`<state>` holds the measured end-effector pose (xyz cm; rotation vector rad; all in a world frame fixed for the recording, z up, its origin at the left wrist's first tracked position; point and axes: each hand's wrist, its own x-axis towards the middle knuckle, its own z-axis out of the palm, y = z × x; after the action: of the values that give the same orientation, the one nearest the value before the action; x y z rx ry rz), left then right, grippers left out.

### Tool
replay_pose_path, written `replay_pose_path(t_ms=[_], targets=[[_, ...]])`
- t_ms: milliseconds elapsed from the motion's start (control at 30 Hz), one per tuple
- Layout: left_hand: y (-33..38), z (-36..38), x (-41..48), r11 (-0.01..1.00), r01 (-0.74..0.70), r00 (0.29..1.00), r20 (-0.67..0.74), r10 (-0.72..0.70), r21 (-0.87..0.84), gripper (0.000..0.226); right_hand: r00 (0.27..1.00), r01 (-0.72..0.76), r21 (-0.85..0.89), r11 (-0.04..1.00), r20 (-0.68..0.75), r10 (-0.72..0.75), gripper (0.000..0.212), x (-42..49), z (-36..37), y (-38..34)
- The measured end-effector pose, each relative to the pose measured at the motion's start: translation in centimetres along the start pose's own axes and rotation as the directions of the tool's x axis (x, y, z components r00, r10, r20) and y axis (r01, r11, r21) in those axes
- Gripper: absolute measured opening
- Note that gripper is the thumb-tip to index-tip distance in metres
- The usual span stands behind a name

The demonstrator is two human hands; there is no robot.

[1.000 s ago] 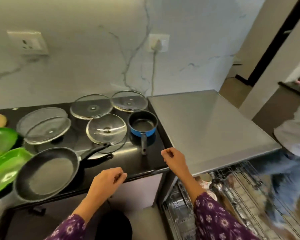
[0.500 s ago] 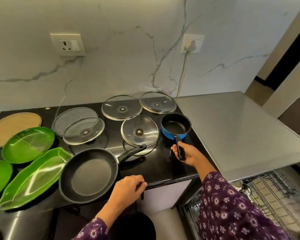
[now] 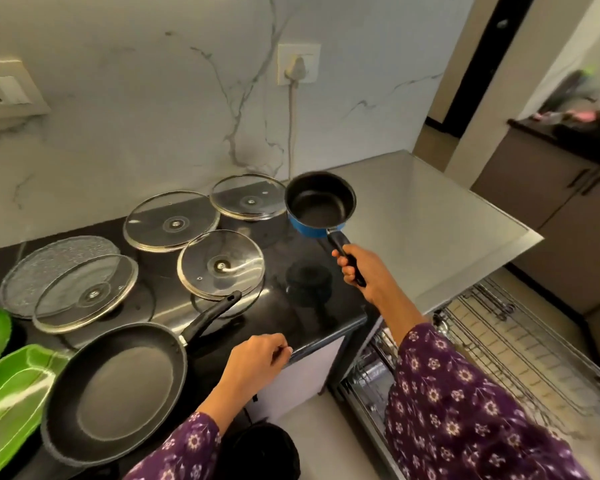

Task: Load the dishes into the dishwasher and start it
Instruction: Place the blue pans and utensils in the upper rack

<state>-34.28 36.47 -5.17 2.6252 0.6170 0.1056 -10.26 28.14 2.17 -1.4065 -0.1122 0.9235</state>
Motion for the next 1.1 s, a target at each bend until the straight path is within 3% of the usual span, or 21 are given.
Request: replay_pose_path(t_ms=[133, 267, 467, 600, 900, 967, 1100], targets=[[2.5, 1.1, 2.7, 0.995, -0.095, 0.994, 0.054, 0.095, -0.004, 0.018, 0.977, 0.139, -0.135, 0.981, -0.140, -0.158, 0.023, -2.6, -4.6, -2.4], [5.8, 2.4, 5.7, 0.982, -0.190, 0.978, 0.087, 0.189, 0.002, 0.018, 0.908, 0.225, -0.207, 0.952, -0.309, -0.282, 0.030, -4.9, -11.1, -2.7], [12.7, 4.8, 10.8, 0.948, -0.318, 0.935, 0.165, 0.315, -0.009, 0.020, 0.717, 0.195, -0.348, 0.917, -0.588, -0.376, 0.038, -7.3, -22.5, -1.7], [17.7, 7.1, 14.6, 0.917, -0.399, 0.899, 0.198, 0.390, 0.006, 0.021, 0.628, 0.181, -0.412, 0.893, -0.651, -0.427, 0.039, -8.7, -29.5, -1.0], [28.7, 13.1, 24.9, 0.824, -0.565, 0.804, 0.200, 0.560, -0.035, 0.017, 0.504, -0.119, -0.534, 0.837, -0.759, -0.412, 0.034, -10.0, -45.2, 4.9], [30.4, 14.5, 26.9, 0.812, -0.582, 0.791, 0.201, 0.578, -0.044, 0.016, 0.525, -0.182, -0.557, 0.811, -0.752, -0.399, 0.026, -9.6, -47.8, 6.8], [32.8, 17.1, 30.6, 0.773, -0.632, 0.750, 0.213, 0.627, -0.052, 0.014, 0.595, -0.324, -0.620, 0.715, -0.721, -0.355, 0.028, -6.8, -52.1, 9.4]])
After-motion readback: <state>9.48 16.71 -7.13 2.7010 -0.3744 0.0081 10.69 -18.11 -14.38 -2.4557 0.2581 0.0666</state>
